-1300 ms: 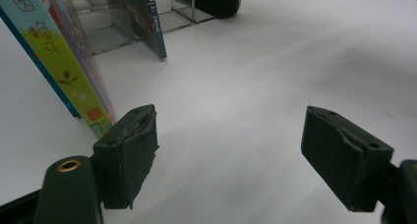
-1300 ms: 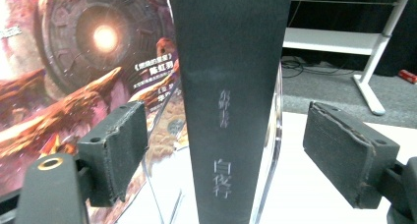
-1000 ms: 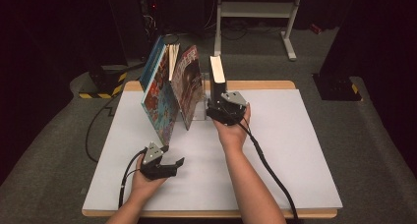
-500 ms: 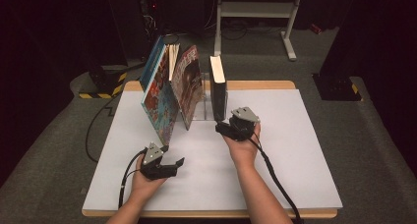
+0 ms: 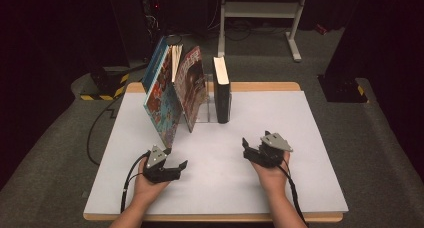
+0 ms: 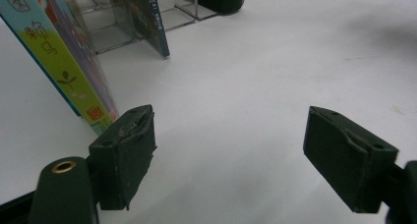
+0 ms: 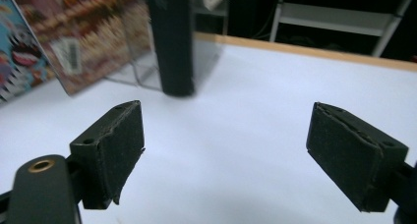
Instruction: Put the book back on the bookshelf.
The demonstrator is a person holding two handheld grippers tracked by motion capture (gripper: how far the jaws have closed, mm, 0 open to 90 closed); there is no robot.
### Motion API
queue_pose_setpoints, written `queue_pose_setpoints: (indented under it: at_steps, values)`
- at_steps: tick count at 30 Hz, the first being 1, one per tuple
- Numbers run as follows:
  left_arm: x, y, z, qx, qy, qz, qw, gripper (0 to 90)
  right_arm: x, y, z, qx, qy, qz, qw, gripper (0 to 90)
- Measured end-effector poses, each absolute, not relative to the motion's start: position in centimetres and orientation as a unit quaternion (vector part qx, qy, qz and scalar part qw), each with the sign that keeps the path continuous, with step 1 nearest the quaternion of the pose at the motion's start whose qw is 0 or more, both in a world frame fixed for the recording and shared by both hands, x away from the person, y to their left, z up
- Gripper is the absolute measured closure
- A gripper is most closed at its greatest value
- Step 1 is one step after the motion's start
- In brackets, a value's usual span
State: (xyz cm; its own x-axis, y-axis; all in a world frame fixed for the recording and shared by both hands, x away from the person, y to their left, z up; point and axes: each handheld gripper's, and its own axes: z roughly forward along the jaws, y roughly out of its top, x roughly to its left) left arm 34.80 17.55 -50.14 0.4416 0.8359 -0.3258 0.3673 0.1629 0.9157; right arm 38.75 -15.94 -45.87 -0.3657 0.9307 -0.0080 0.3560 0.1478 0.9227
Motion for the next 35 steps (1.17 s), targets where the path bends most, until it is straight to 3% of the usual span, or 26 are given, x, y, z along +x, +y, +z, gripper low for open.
queue_pose_setpoints:
  at_steps: [12,35]
  values:
    - [34.7,17.3,-50.2,0.622,0.482,0.208,0.581,20.2,35.2,-21.9,-49.1,0.492,0.687,0.428,0.322,14.1]
    - [34.7,17.4,-50.2,0.62,0.482,0.204,0.585,20.2,35.5,-21.1,-49.3,0.491,0.702,0.396,0.332,14.7]
